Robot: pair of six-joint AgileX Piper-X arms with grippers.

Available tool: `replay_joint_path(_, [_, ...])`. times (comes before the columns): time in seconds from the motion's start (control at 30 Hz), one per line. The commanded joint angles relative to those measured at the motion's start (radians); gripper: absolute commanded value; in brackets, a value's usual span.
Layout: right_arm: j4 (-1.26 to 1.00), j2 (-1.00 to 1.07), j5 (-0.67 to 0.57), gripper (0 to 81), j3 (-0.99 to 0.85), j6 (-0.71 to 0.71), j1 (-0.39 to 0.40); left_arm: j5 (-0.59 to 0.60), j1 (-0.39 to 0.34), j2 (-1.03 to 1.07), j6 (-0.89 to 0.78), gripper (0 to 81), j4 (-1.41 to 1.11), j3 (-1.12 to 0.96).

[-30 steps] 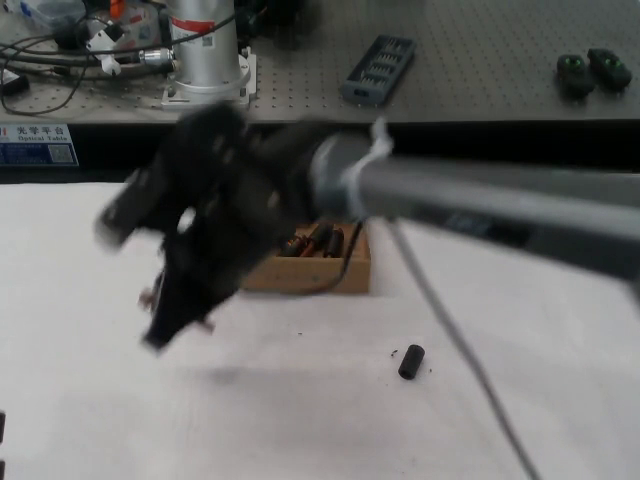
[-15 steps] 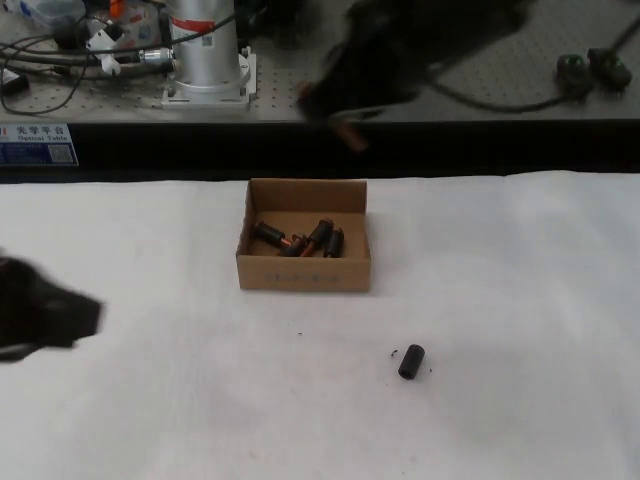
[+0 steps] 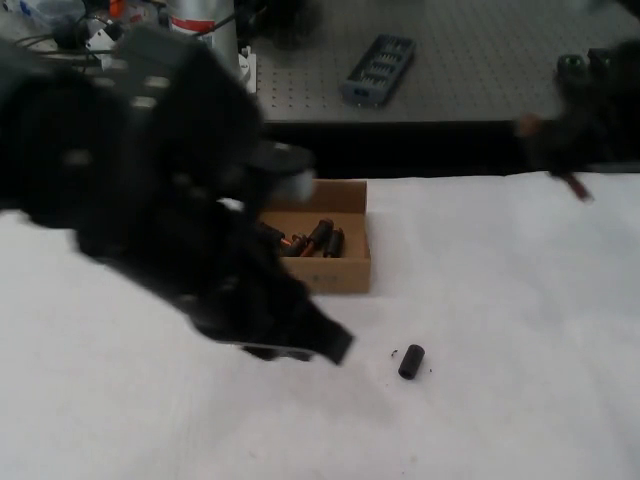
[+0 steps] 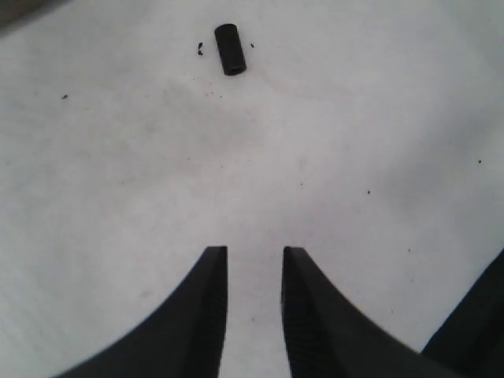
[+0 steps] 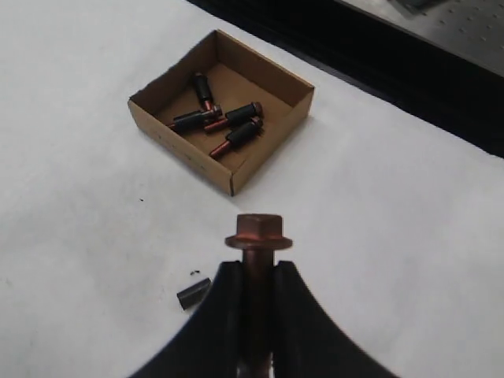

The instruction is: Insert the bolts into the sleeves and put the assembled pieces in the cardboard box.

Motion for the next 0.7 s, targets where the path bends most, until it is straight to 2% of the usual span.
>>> replay_joint_path(0.0, [-0.032,-0.219,-0.015,2.8,0.157,0.000,-0.069,-0.019,-0.051,0.097,-0.033,18.2,-0.006,-0.080])
replay_joint_path(0.27, [-0.031,-0.531,-0.012,2.8,0.340,0.022,-0.144,-0.064,-0.100,0.304,-0.047,18.2,-0.006,-0.246])
replay_joint_path(0.57, [0.071,-0.714,0.031,2.8,0.426,0.054,-0.174,-0.140,-0.117,0.524,-0.023,18.2,0.051,-0.440])
replay_joint_path(0.67, [0.102,-0.743,0.030,2.8,0.429,0.054,-0.174,-0.183,-0.117,0.600,-0.014,22.5,0.099,-0.521])
